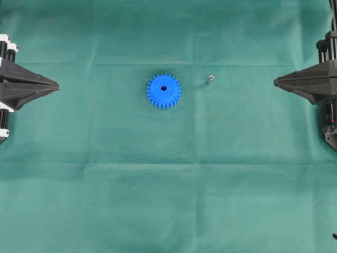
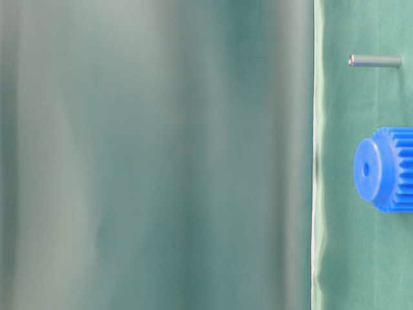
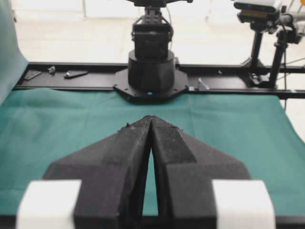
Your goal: Insert the shaft placed at a random location into the center hole of the medium gear at another random location.
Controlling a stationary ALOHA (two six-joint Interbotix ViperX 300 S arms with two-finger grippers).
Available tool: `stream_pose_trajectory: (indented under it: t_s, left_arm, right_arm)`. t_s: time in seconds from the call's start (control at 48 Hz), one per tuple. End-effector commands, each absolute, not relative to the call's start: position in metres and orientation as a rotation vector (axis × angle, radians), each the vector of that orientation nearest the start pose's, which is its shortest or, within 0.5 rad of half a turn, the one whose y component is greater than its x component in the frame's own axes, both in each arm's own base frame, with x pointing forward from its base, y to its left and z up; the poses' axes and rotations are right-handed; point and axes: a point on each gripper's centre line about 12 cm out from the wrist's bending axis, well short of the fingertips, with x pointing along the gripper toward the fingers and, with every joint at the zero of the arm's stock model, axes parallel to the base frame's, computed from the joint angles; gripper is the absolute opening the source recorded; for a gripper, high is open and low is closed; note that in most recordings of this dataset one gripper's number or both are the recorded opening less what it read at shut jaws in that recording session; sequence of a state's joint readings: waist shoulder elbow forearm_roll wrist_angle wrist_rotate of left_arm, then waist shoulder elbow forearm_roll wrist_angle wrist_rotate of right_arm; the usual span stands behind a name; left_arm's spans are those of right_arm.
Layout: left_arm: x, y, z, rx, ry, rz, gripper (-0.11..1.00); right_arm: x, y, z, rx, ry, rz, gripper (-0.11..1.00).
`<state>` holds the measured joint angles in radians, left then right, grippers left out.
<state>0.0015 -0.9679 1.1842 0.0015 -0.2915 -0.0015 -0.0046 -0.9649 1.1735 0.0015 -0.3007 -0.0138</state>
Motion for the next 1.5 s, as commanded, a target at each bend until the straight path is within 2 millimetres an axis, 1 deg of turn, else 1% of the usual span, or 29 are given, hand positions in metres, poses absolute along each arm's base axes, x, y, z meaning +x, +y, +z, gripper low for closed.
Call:
stream_pose_trajectory:
  t_s: [0.0, 0.229, 0.417, 0.459, 0.5, 0.584, 0.688, 0.709, 0.75, 0.792, 0.813, 0.938, 1.084, 1.209, 1.292, 1.48]
  left_arm:
    - [0.203, -0.001, 0.300, 0.010, -0.087, -0.008, 0.00]
    - [0.203, -0.001, 0.299, 0.019, -0.078, -0.008, 0.00]
    - [0.203, -0.001, 0.298, 0.022, -0.072, -0.008, 0.00]
    - [0.203, -0.001, 0.298, 0.022, -0.072, -0.008, 0.00]
    - [0.203, -0.001, 0.298, 0.022, -0.071, -0.008, 0.00]
    - [0.203, -0.001, 0.298, 0.022, -0.071, -0.007, 0.00]
    - [0.203, -0.001, 0.298, 0.022, -0.069, -0.008, 0.00]
    - [0.203, -0.001, 0.298, 0.022, -0.069, -0.008, 0.00]
    - [0.203, -0.001, 0.298, 0.022, -0.069, -0.008, 0.00]
    - [0.203, -0.001, 0.298, 0.022, -0.069, -0.008, 0.00]
    - [0.203, -0.001, 0.298, 0.021, -0.069, -0.008, 0.00]
    - [0.203, -0.001, 0.298, 0.021, -0.069, -0.008, 0.00]
    - [0.203, -0.001, 0.298, 0.024, -0.069, -0.008, 0.00]
    - [0.203, -0.001, 0.297, 0.022, -0.063, -0.008, 0.00]
    - [0.203, -0.001, 0.296, 0.024, -0.058, -0.007, 0.00]
    - [0.203, -0.001, 0.296, 0.022, -0.055, -0.008, 0.00]
  right_arm:
    - [0.201, -0.001, 0.300, -0.016, -0.092, -0.006, 0.01]
    - [0.209, -0.005, 0.300, -0.048, -0.047, -0.025, 0.01]
    - [0.214, -0.017, 0.291, -0.059, -0.010, -0.080, 0.01]
    - [0.215, -0.019, 0.288, -0.057, -0.004, -0.088, 0.04]
    - [0.217, -0.021, 0.287, -0.055, 0.000, -0.099, 0.10]
    - [0.221, -0.026, 0.280, -0.054, 0.017, -0.115, 0.31]
    - [0.227, -0.036, 0.270, -0.055, 0.047, -0.157, 0.63]
    - [0.228, -0.038, 0.268, -0.056, 0.054, -0.165, 0.71]
    - [0.232, -0.044, 0.261, -0.057, 0.072, -0.184, 0.82]
    - [0.235, -0.048, 0.255, -0.058, 0.086, -0.198, 0.91]
    - [0.236, -0.050, 0.252, -0.057, 0.092, -0.206, 0.93]
    - [0.245, -0.059, 0.233, -0.049, 0.144, -0.231, 0.86]
    - [0.257, -0.063, 0.208, -0.036, 0.203, -0.236, 0.87]
    - [0.264, -0.067, 0.192, -0.017, 0.222, -0.248, 0.87]
    - [0.269, -0.068, 0.178, -0.008, 0.249, -0.253, 0.87]
    - [0.274, -0.071, 0.157, 0.016, 0.287, -0.269, 0.87]
